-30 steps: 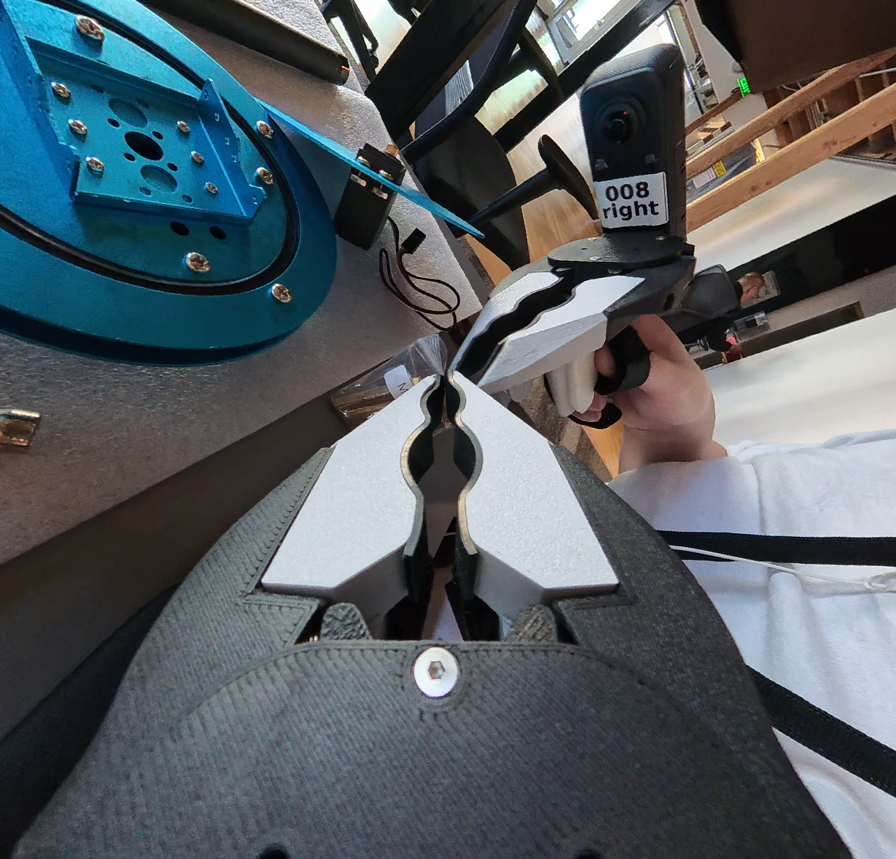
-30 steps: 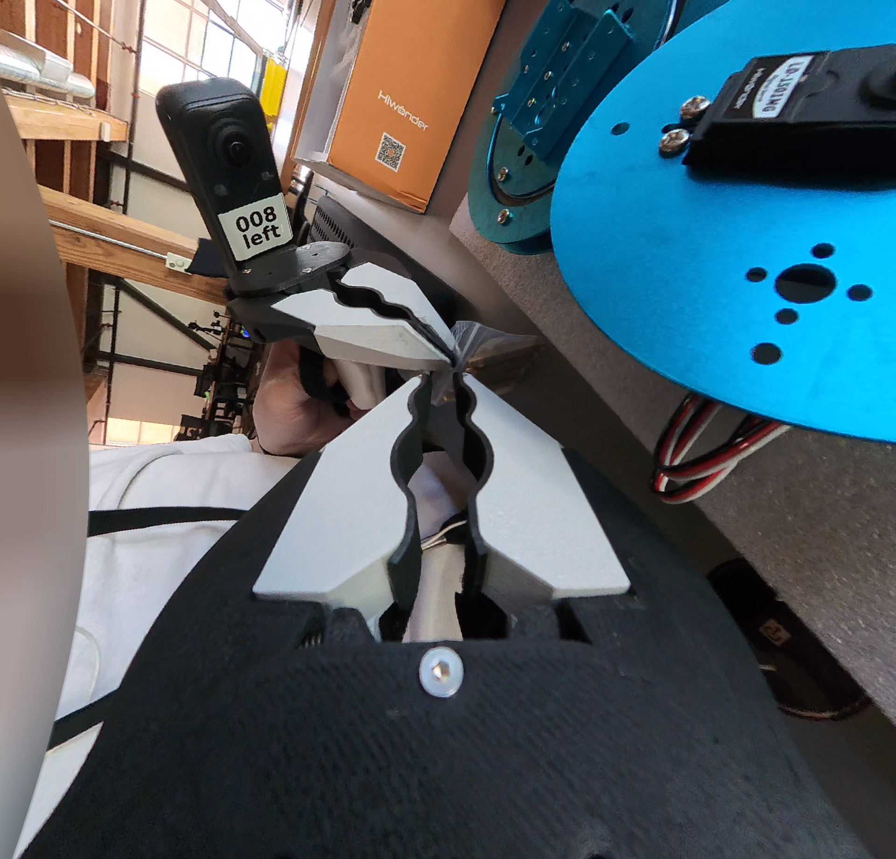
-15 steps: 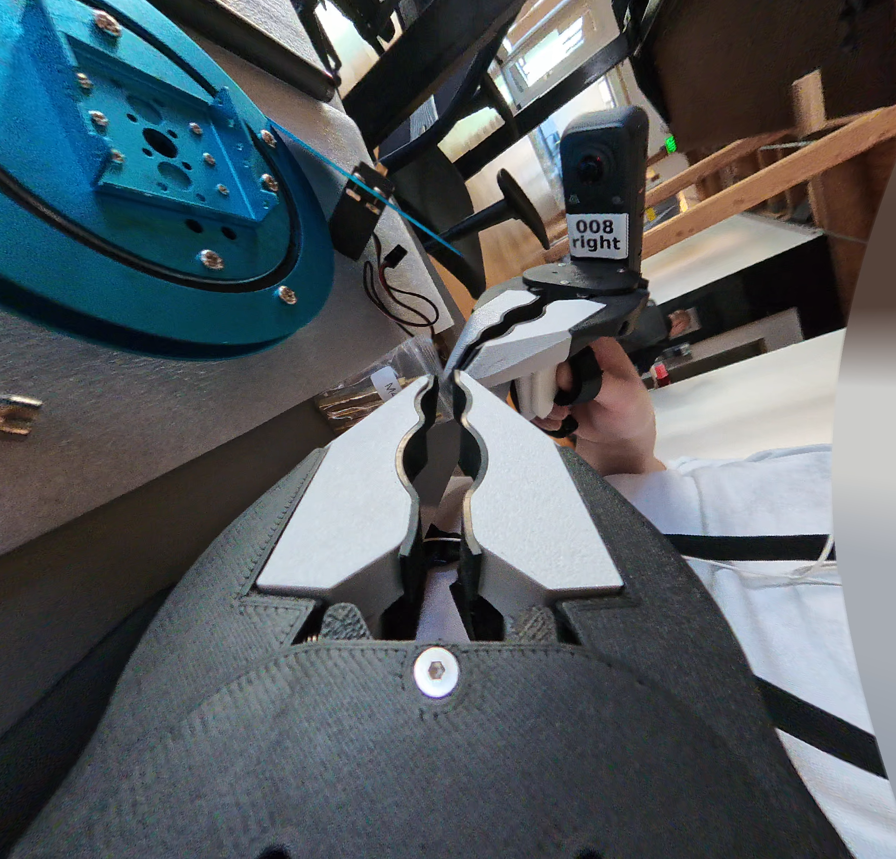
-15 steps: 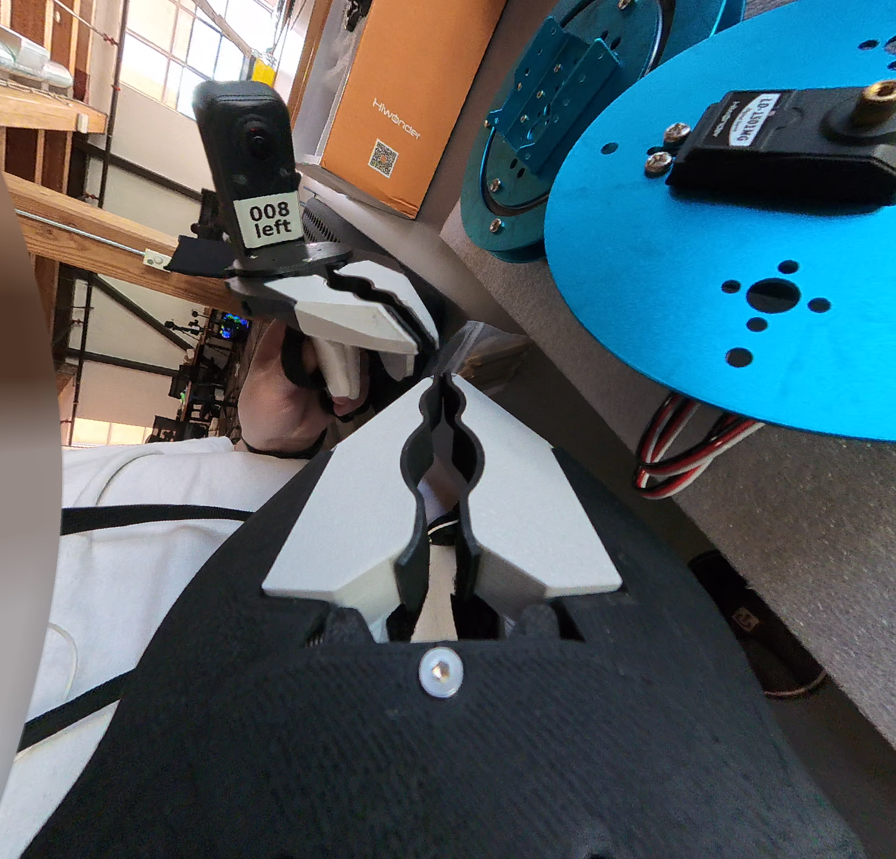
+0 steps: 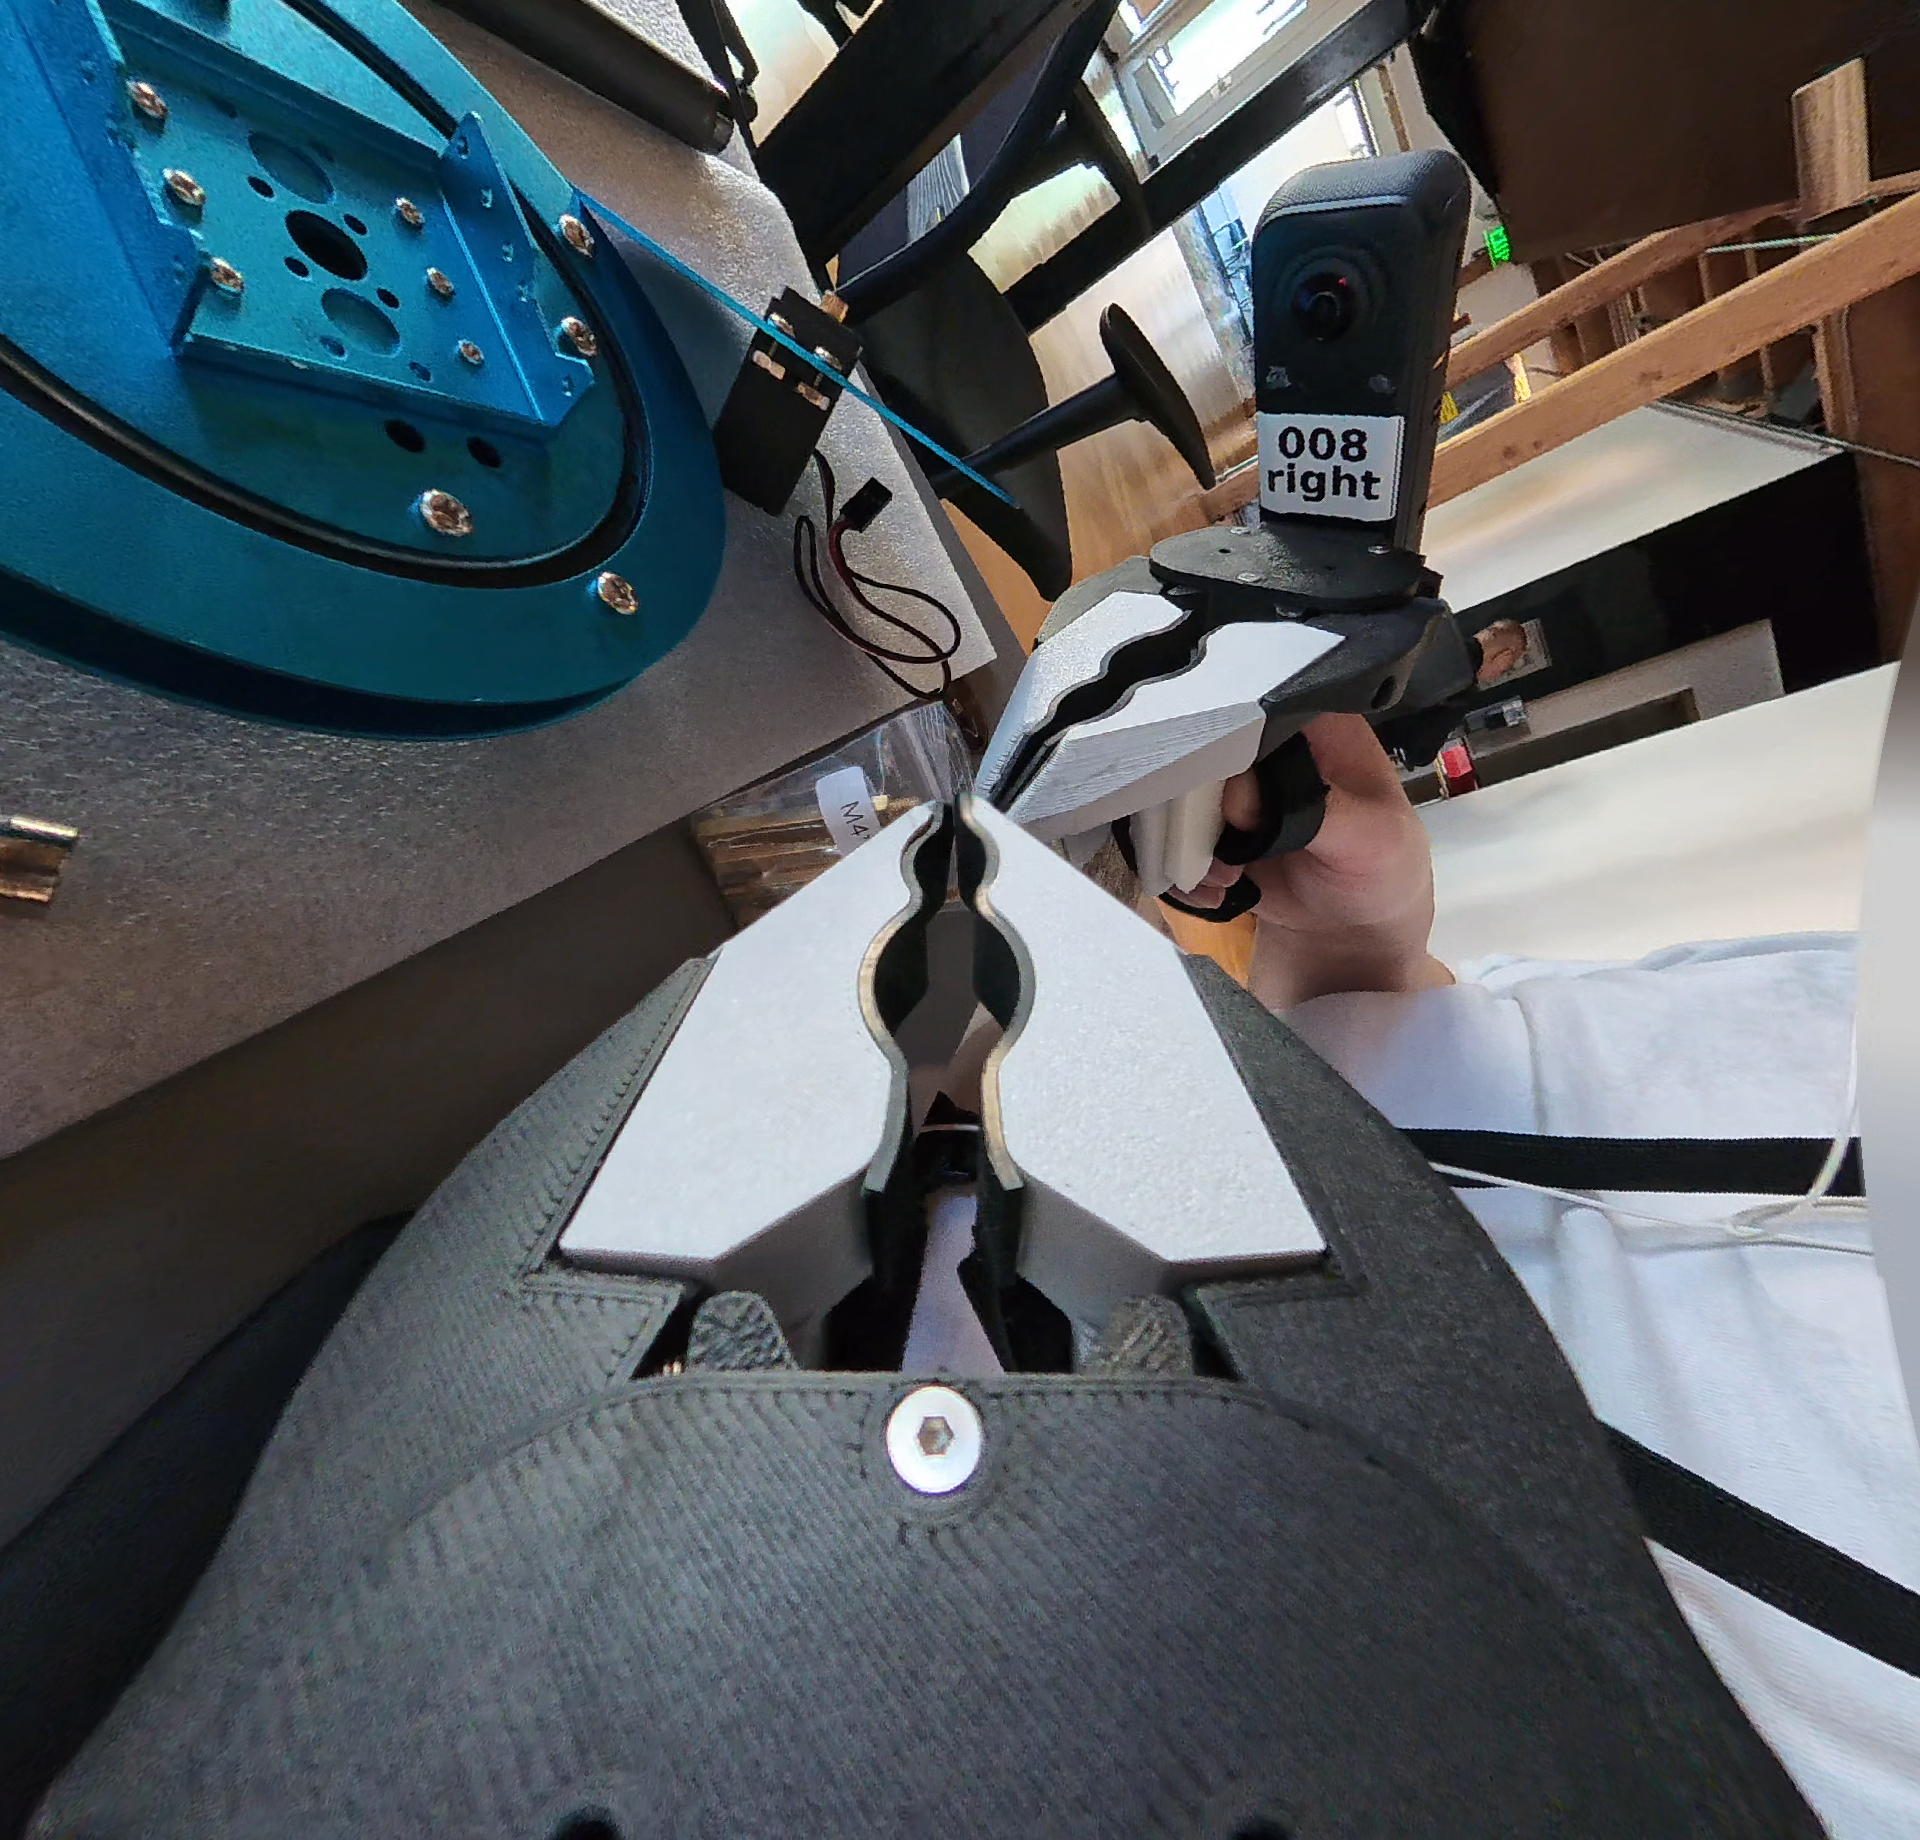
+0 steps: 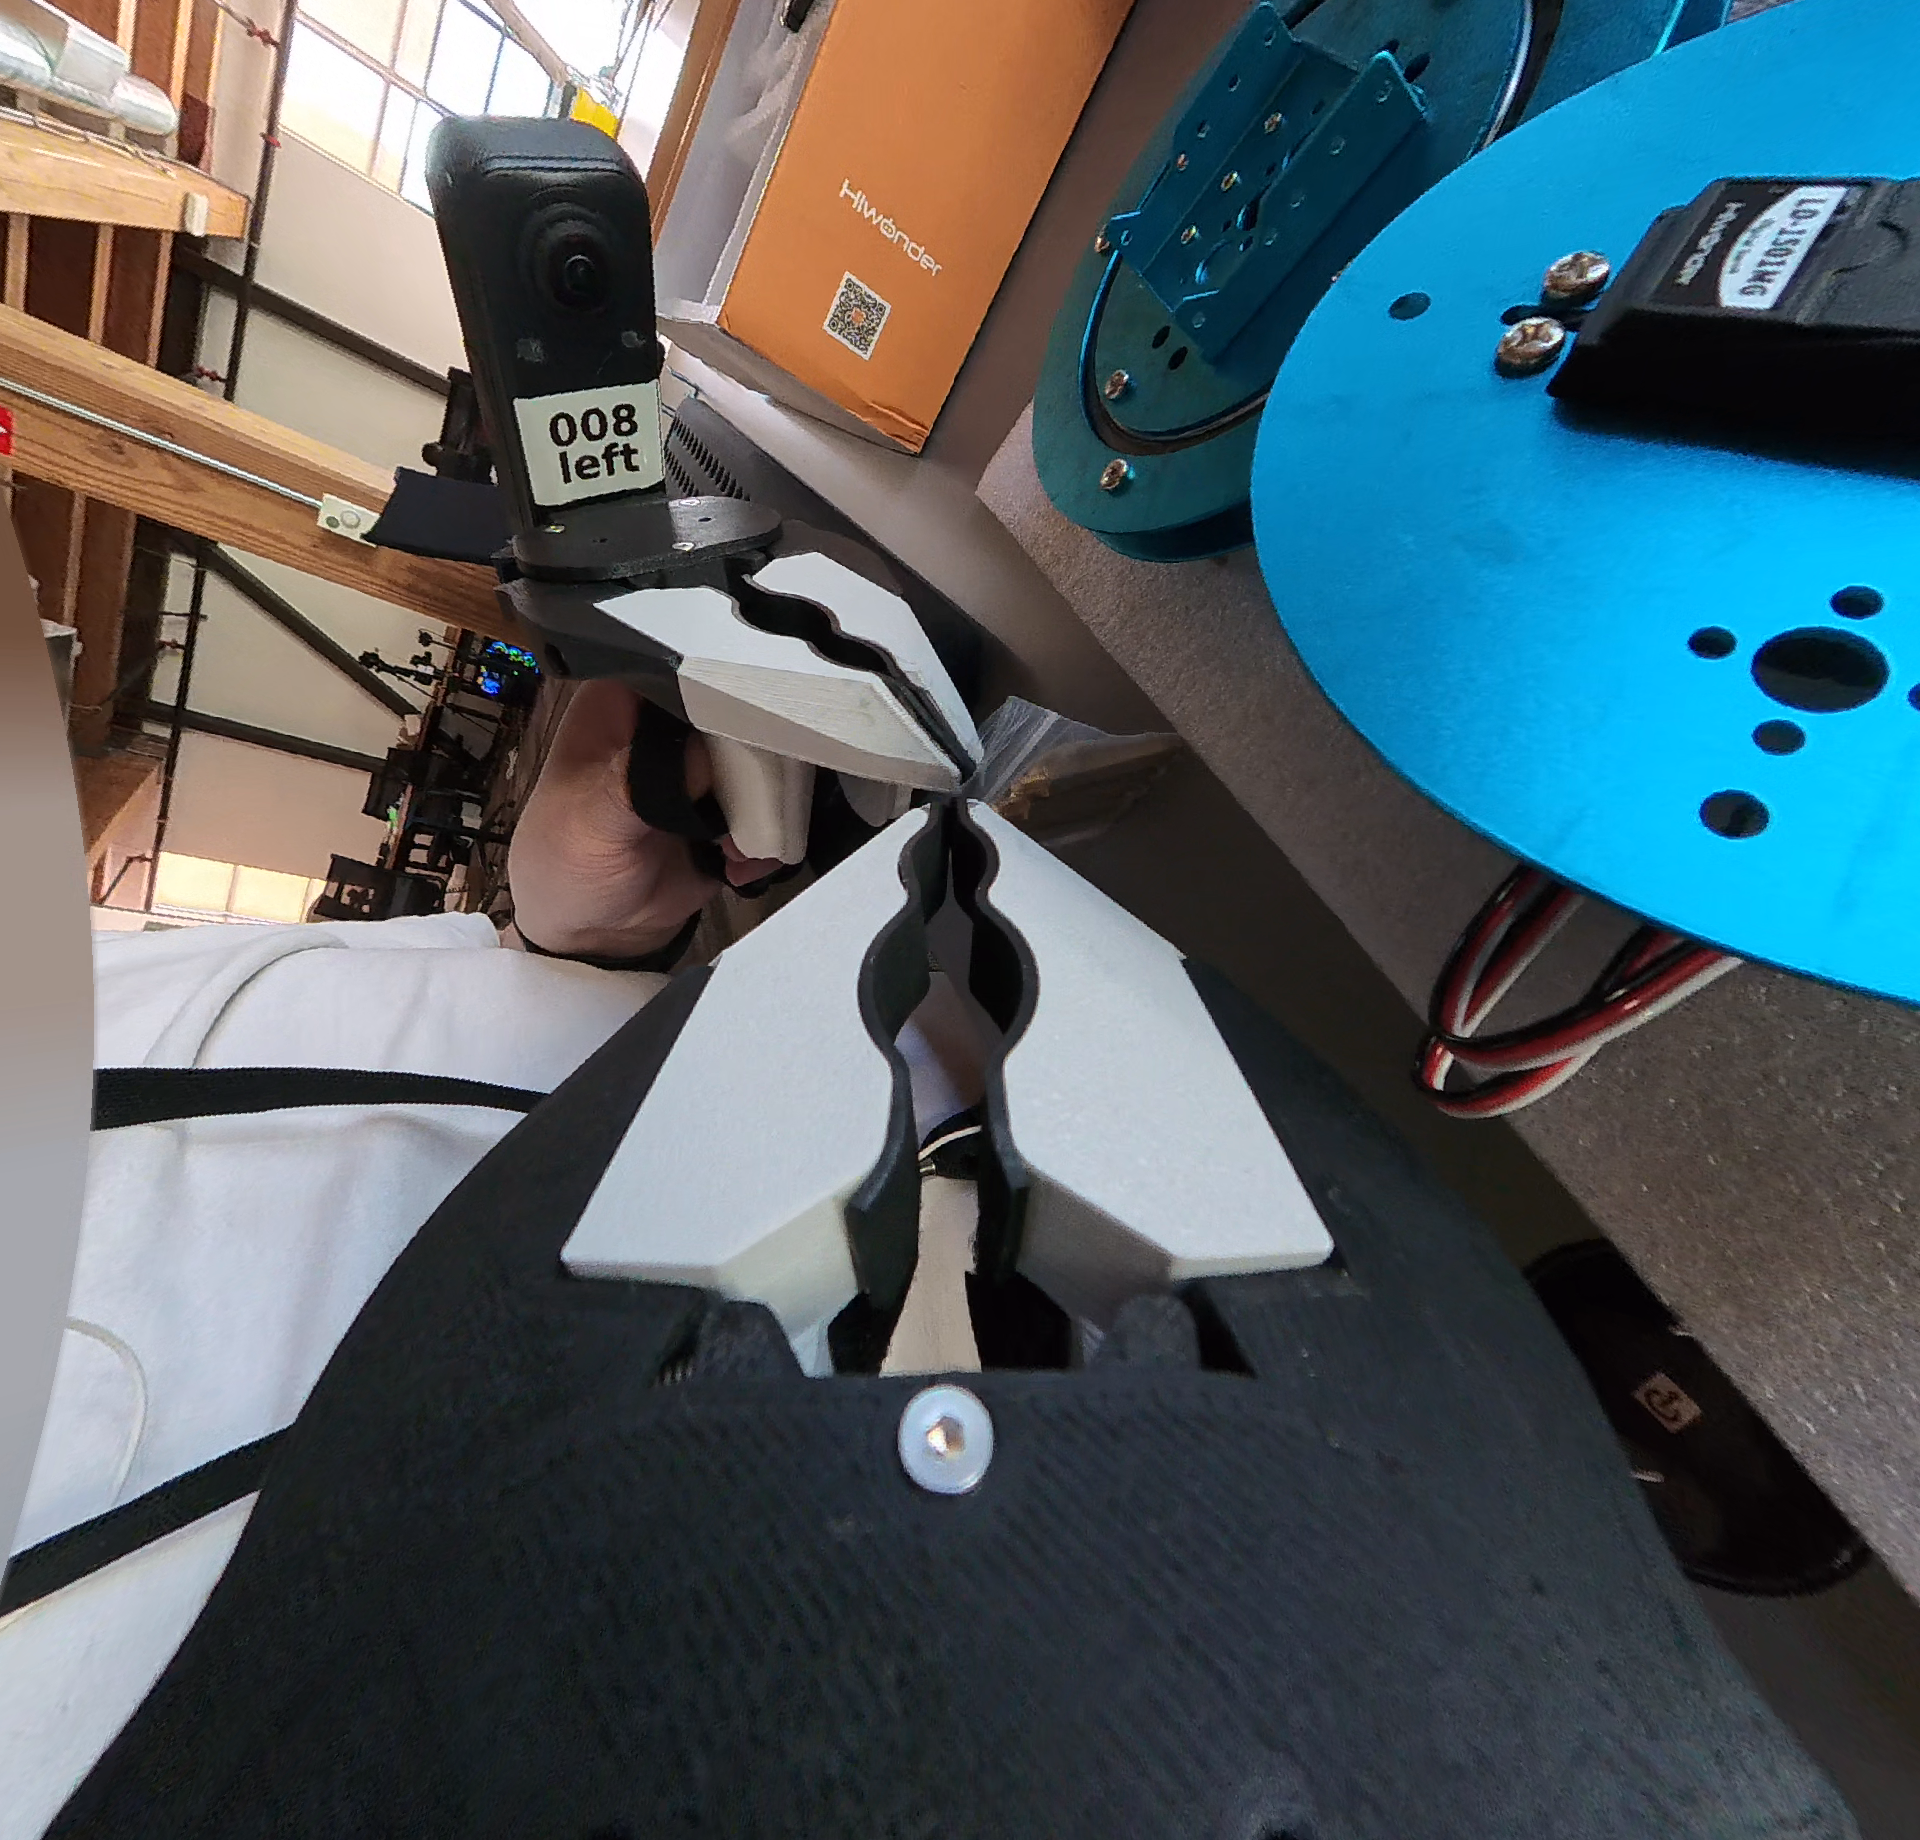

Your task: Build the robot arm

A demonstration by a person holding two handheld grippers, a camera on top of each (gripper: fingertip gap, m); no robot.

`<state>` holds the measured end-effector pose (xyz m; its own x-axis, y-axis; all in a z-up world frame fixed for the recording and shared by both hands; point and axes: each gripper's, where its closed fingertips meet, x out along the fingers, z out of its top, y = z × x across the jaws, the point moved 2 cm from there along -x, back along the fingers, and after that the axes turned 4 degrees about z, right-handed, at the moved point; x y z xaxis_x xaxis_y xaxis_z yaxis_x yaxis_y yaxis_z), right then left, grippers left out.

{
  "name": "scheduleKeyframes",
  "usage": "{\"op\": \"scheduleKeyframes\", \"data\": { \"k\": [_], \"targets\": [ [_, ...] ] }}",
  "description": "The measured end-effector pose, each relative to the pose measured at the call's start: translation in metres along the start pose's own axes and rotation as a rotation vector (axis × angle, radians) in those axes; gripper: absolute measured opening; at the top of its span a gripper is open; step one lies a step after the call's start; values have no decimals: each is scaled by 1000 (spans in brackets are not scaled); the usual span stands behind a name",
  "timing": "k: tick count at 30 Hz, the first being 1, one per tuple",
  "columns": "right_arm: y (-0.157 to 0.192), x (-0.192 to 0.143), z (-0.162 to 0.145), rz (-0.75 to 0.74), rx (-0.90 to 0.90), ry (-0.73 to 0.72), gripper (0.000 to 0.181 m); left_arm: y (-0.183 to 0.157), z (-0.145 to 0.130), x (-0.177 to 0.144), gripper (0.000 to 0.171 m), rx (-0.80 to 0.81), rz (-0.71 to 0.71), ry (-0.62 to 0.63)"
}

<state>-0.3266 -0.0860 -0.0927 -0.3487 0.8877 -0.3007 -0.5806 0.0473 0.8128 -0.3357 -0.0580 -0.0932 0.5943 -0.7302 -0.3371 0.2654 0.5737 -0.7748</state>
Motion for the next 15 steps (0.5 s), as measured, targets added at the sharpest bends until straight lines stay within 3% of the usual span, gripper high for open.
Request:
{"op": "scheduleKeyframes", "data": {
  "k": [8, 15],
  "targets": [
    [-1, -5, 4, 75, 80, -59, 0, -2, -2, 2, 0, 42, 6, 13],
    [-7, -8, 6, 33, 66, -67, 7, -4, -3, 4, 0, 61, 11, 21]
  ]
}}
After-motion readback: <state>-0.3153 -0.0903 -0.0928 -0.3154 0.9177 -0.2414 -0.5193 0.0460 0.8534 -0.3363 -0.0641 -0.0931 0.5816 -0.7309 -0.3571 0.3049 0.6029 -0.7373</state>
